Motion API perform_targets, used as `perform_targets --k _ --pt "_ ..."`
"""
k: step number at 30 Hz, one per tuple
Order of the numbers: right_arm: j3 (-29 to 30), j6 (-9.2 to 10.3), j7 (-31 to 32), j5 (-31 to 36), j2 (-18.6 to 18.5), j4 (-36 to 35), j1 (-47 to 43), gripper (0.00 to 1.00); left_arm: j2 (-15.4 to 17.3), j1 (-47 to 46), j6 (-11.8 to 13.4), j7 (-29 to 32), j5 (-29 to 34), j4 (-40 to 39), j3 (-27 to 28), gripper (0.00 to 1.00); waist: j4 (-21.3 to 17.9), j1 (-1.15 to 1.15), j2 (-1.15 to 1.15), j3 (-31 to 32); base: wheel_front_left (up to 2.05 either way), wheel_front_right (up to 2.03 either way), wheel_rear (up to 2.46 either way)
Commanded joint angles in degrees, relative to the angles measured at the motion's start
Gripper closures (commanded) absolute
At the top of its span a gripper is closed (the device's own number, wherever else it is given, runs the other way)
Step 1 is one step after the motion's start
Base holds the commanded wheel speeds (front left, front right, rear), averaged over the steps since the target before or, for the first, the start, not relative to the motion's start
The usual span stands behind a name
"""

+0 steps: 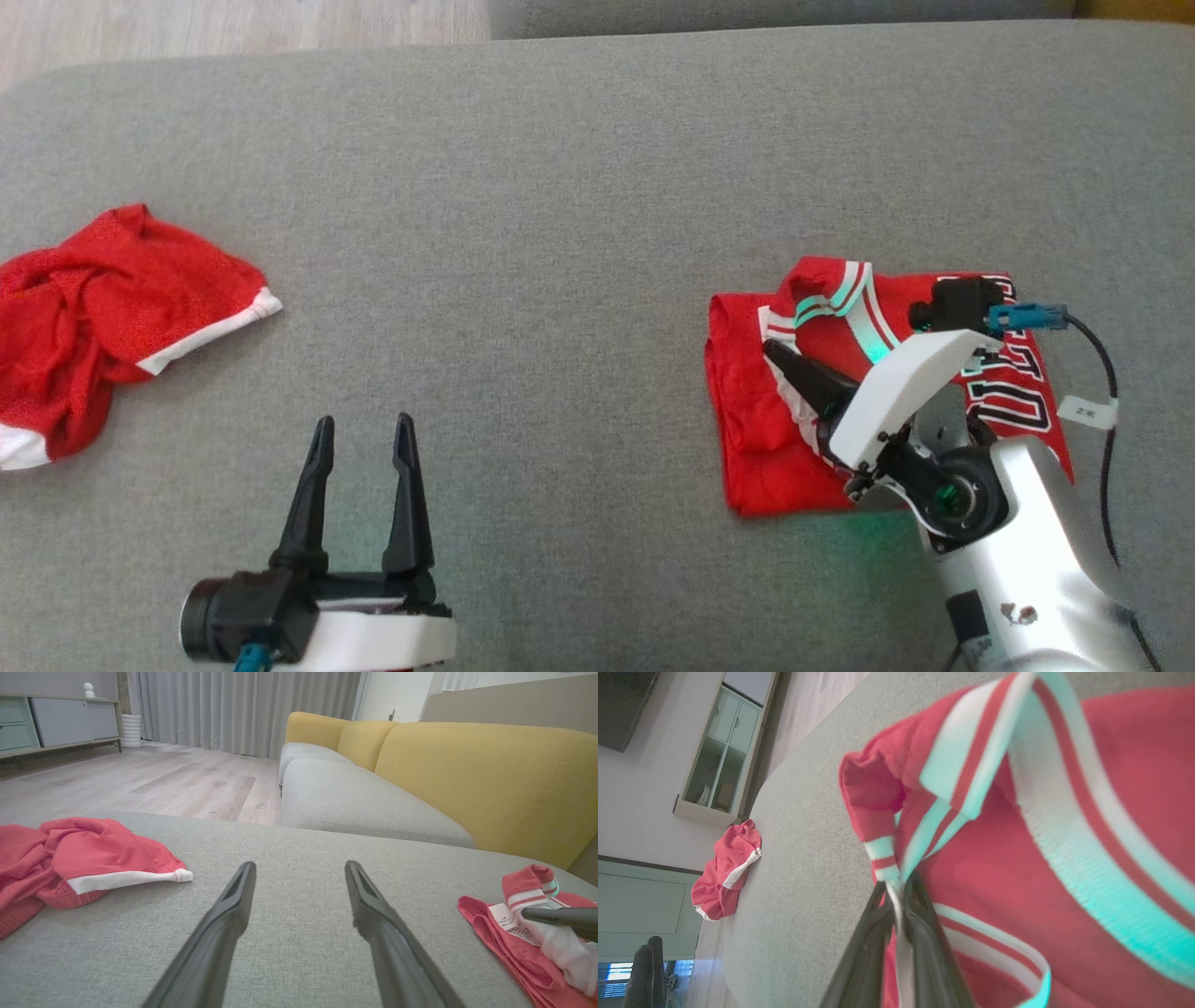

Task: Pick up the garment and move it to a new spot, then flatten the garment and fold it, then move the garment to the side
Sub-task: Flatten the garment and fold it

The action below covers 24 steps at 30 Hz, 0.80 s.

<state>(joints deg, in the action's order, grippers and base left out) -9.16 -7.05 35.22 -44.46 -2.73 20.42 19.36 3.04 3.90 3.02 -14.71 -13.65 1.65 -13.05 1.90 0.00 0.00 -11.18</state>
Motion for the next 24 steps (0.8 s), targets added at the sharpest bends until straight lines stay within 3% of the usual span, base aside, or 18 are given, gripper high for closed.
perform_targets --k 1,14,15,16,17,24 --pt "-2.1 -0.44 -0.4 -0.3 -0.2 -2.0 2.4 1.0 -0.2 -1.0 0.2 -0.3 -0.2 -1.5 1.9 0.0 0.0 0.0 0.0 0.0 0.0 0.0 0.0" --pt "-4.8 -0.44 2.3 -1.1 -0.2 -5.1 0.2 1.0 -0.2 -0.9 -0.2 -0.3 0.0 -0.7 3.1 0.0 -1.0 0.0 0.0 1.0 0.0 0.0 0.0" --pt "-5.1 -0.44 2.7 -1.2 -0.1 -5.6 0.0 0.8 -0.2 -0.9 -0.2 -0.3 0.0 -0.6 3.1 0.0 -1.1 0.0 0.0 1.1 0.0 0.0 0.0" --pt "-5.5 -0.44 2.8 -1.2 -0.1 -6.4 -0.3 0.32 -0.2 -0.9 -0.2 -0.3 0.0 -0.6 3.2 0.0 -1.2 0.0 0.0 1.2 0.0 0.0 0.0" --pt "-5.6 -0.44 2.8 -1.1 -0.1 -7.1 -0.6 0.0 -0.2 -0.8 -0.2 -0.3 0.0 -0.6 3.3 0.0 -1.2 0.0 0.0 1.4 0.0 0.0 0.0" --pt "-4.2 -0.44 4.1 0.6 -0.1 -16.9 -4.3 0.0 -0.2 -0.1 0.0 -0.3 0.0 -0.3 4.0 0.0 -1.4 0.0 0.0 2.8 0.0 0.0 0.0"
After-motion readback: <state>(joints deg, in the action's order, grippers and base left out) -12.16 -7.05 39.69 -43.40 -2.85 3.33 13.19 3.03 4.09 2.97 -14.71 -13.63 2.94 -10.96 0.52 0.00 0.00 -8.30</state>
